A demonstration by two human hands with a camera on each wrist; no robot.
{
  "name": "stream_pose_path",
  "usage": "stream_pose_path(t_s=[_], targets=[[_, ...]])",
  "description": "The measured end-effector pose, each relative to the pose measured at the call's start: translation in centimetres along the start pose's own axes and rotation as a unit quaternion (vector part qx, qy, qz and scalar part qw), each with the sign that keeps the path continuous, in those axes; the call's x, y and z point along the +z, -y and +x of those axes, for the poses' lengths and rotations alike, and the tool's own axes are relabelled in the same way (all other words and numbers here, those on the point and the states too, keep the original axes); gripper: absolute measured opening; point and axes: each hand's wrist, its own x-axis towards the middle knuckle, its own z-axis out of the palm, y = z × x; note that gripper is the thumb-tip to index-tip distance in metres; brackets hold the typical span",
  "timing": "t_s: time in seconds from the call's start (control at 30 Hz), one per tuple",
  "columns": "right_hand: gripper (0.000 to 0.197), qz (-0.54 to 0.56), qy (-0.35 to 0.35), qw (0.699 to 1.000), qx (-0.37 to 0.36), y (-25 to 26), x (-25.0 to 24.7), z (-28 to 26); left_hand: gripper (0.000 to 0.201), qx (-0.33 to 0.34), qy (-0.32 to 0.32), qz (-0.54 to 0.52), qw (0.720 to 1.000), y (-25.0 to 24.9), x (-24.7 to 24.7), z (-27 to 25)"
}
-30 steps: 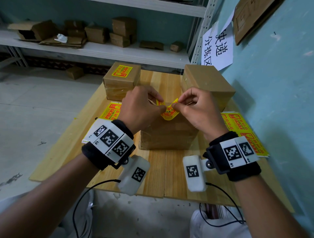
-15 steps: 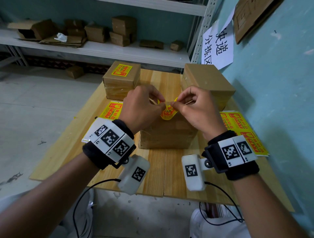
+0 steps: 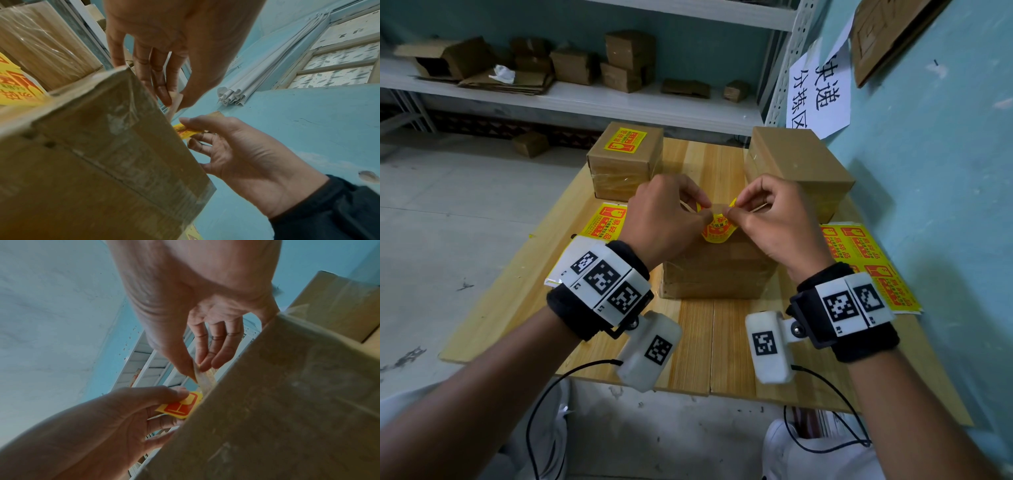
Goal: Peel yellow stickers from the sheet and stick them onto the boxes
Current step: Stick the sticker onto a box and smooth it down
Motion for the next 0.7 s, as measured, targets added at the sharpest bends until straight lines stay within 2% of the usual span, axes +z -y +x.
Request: stream_pose_path(t_s=[0.7], targets=[[0.014,-0.011,0.015,1.0,0.001,0.02,-0.04,-0.34,0.008,-0.008,0.02,0.023,0.999,0.42,-0.32,-0.19]])
